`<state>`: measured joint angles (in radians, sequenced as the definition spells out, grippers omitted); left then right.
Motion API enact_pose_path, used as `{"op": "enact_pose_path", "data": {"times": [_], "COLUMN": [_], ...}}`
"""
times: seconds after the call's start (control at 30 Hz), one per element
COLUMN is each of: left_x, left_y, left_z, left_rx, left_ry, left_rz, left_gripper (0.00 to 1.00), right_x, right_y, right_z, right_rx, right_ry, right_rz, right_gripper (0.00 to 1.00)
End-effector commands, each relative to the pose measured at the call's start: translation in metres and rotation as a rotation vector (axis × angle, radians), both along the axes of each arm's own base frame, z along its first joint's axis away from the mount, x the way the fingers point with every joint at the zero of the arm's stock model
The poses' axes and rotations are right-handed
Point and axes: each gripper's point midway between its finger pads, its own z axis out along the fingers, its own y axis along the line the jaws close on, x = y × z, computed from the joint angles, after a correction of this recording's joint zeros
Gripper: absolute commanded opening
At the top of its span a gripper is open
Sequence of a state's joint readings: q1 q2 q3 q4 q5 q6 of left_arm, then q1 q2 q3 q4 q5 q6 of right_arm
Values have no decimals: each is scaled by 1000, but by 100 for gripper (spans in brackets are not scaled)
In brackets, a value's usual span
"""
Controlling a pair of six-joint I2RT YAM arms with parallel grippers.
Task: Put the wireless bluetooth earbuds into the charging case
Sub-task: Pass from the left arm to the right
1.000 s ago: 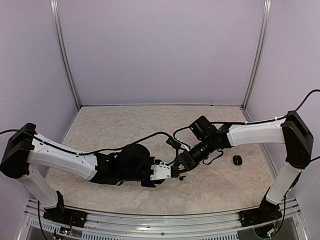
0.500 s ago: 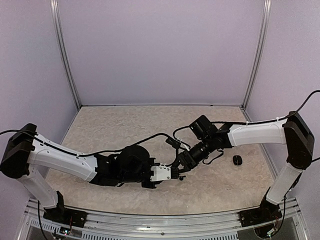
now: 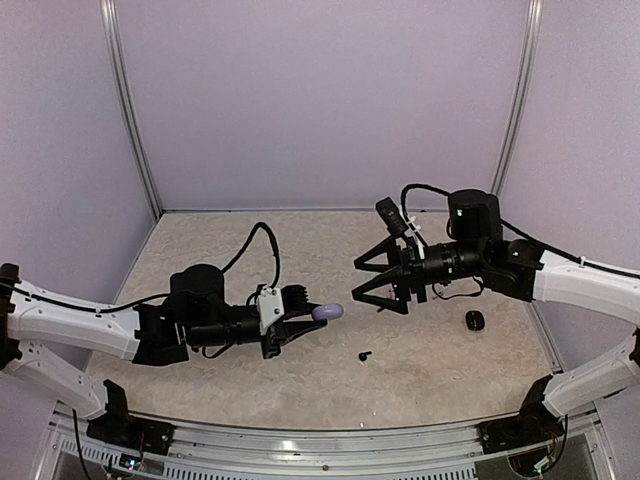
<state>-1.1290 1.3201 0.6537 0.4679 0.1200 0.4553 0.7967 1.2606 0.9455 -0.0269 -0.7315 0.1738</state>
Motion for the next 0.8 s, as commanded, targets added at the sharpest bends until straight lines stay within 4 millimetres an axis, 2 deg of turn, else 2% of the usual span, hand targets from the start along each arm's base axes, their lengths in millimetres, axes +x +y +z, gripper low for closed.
{"op": "enact_pose_path", "data": {"times": [0.0,0.2,0.4,0.53,0.77], "left_x": [-15,-19,-23,-23,-24], "left_y": [9,17,16,14,12], "left_z": [49,71,82,81,82], "left_rx": [-228,-319,-368,-370,-377], "left_ry": [59,76,88,93,89], "left_rz": [-95,-129,-155,-164,-177], "left_gripper": [9,9,9,9,9], "right_x": [-6,-29,-49,-53,-51], "right_y": [-4,-1,17,28,35], "right_z": [34,51,55,54,55], "right_rx": [96,144,142,118,112], "right_ry": [-211,-323,-421,-460,-471], "right_rz": [15,137,189,188,187], "right_gripper": [99,82,69,62,47]}}
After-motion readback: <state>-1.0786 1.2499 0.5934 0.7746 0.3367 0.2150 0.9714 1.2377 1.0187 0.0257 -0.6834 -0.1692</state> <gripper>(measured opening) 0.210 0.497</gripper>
